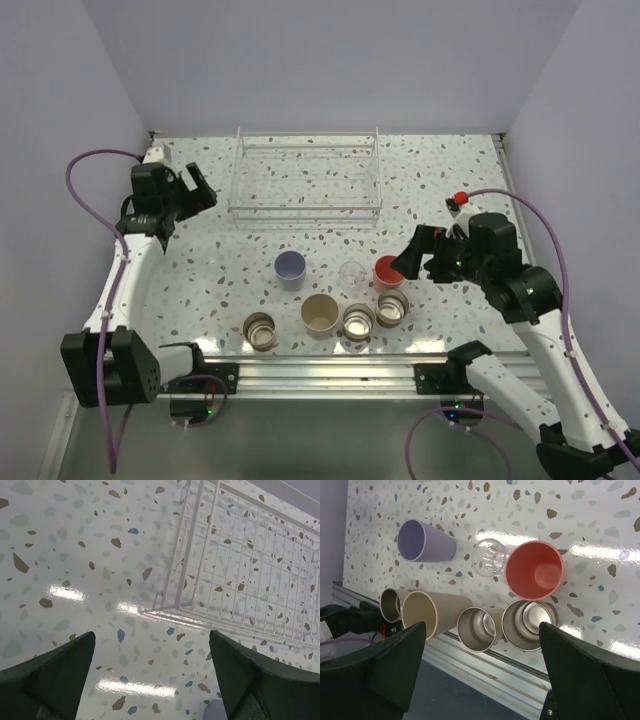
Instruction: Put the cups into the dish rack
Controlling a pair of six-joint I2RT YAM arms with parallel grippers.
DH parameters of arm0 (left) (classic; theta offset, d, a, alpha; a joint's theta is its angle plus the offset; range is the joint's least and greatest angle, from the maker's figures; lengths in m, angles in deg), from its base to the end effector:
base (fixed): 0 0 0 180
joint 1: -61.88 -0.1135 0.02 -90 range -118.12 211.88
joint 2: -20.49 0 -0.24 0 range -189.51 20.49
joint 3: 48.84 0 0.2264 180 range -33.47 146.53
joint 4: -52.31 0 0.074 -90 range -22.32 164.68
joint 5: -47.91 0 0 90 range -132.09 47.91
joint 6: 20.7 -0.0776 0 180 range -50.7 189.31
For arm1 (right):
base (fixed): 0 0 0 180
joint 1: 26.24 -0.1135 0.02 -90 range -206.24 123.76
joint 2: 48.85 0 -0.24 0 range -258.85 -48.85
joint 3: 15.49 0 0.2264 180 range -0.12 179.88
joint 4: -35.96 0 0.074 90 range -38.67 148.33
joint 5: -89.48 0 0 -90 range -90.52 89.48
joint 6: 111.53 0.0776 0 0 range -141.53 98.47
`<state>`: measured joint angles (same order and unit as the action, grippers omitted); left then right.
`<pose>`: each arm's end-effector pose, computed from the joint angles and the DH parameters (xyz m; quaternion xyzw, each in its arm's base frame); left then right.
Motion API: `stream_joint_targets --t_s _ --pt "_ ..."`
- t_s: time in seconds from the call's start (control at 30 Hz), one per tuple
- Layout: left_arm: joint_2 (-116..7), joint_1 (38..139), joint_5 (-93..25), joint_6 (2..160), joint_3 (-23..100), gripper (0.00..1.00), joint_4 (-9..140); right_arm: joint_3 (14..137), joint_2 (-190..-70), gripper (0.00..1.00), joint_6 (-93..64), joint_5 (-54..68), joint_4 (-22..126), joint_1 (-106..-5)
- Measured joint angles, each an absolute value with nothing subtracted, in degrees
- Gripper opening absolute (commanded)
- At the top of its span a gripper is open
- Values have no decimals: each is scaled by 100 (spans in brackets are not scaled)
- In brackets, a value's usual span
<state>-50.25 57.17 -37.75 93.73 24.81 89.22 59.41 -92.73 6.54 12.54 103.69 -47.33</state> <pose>0.2919 0.0182 0.2669 -0.2048 0.8584 -0.1133 0.4565 0.1439 0.0743 0.3071 0.0032 0.8895 0.2778 0.3629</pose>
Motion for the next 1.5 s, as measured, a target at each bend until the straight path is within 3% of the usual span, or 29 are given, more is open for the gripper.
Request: stream_joint_targets --t_s 0.37,0.93,1.3,1.37,1.43,1.47,1.5 --pt "-4369 6720 -4518 9091 2477 100 9481 6083 -9763 98 532 1247 10058 -4735" --pt "-4443 8788 -4212 8945 2116 99 10196 6750 -10913 98 -126 1391 10174 -4875" --pt "-5062 8976 -4000 9001 1469 96 9846 6759 -10910 98 -163 1346 10231 -4875" --pt "-5261 9024 -3930 9052 1397 91 9737 6759 -10908 98 -183 1287 10270 -4875" --pt "-5422 9087 -3889 9126 1371 71 9637 6759 -10888 98 -218 1225 10323 -4875" --pt "-5488 9107 -3871 9150 1371 48 9586 6759 -10871 98 -229 1197 10347 -4875" --pt "-5536 9129 -3858 9146 1371 36 9547 6759 -10845 98 -240 1184 10364 -4875"
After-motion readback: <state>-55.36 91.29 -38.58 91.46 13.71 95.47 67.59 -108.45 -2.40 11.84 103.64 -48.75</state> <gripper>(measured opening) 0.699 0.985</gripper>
